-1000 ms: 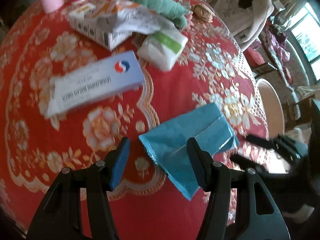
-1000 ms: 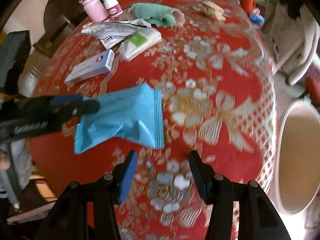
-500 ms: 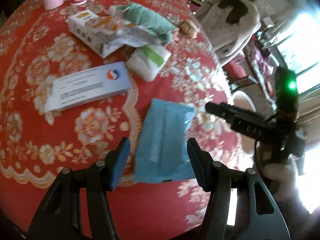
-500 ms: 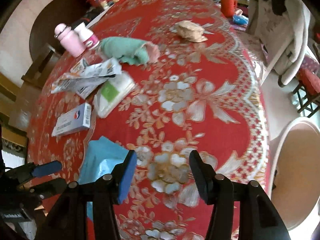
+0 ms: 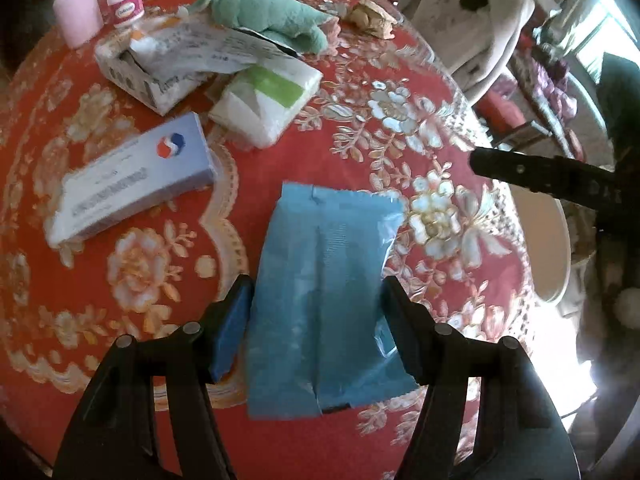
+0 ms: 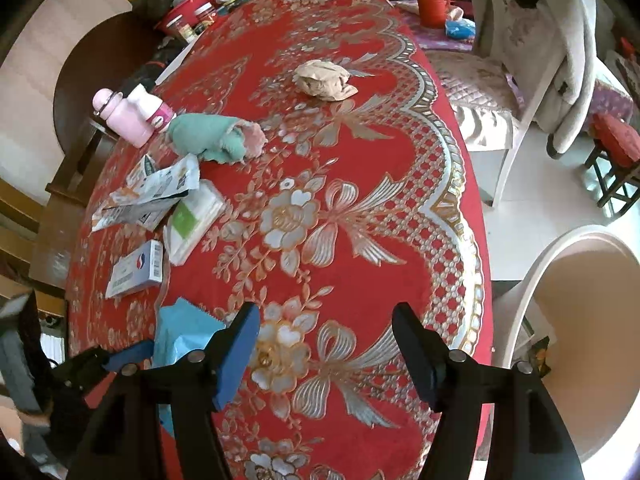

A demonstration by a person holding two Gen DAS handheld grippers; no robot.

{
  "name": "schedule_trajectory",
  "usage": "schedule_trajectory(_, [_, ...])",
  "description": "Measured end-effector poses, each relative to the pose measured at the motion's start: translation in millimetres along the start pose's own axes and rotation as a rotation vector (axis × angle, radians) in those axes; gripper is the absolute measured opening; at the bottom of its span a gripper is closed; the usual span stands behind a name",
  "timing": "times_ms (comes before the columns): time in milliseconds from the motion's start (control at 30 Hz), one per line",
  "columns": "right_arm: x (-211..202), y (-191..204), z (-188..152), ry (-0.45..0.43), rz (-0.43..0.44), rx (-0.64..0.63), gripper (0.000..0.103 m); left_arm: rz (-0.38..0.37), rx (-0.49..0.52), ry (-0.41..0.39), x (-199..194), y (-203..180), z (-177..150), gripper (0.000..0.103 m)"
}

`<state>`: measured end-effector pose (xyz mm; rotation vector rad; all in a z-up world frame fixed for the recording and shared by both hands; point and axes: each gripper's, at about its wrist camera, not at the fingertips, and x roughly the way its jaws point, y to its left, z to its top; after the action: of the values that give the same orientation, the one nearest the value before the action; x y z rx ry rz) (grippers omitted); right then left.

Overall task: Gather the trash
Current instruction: 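Grasp blue packet with left gripper while right gripper grasps crumpled beige tissue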

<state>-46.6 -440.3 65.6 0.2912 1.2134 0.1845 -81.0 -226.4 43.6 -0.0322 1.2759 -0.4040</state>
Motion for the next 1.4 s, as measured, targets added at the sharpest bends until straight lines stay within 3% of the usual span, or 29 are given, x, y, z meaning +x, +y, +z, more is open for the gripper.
schedule_trajectory(133, [2,0,5,0.006,0.01,-0.011,0.066,0.032,0.001,-0.021,5,-4,7,0.057])
schedule_trajectory(300, [3,0,19,-0.002,0.023,-0.033,0.066,-0.042,-0.069,-0.009,4,-2,19,0.042])
schedule_trajectory(500, [2,3,44,-0.021,0.034,-0.076,0.066,-0.07,-0.127,-0.111,-38,-6,50,0.041])
schedule_trajectory(667, [11,8,77,-0.047,-0.008,-0.094,0.066,-0.108,-0.157,-0.194,-63,4,97,0.041])
schedule_trajectory(933, [40,8,145,-0.09,-0.089,-0.036,0.066,-0.094,-0.161,-0.21,-59,42,166,0.041])
schedule_trajectory(1233, [72,16,183,-0.089,-0.132,-0.05,0.066,-0.087,-0.205,-0.192,-36,69,196,0.041])
schedule_trajectory(1300, [76,16,187,-0.09,-0.129,-0.053,0.059,-0.083,-0.198,-0.191,-35,68,200,0.041])
schedule_trajectory(1367, [82,15,190,-0.08,-0.128,-0.05,0.035,-0.08,-0.192,-0.189,-34,67,201,0.041])
schedule_trajectory(1400, [84,13,189,-0.071,-0.132,-0.041,0.029,-0.081,-0.192,-0.186,-33,67,201,0.041])
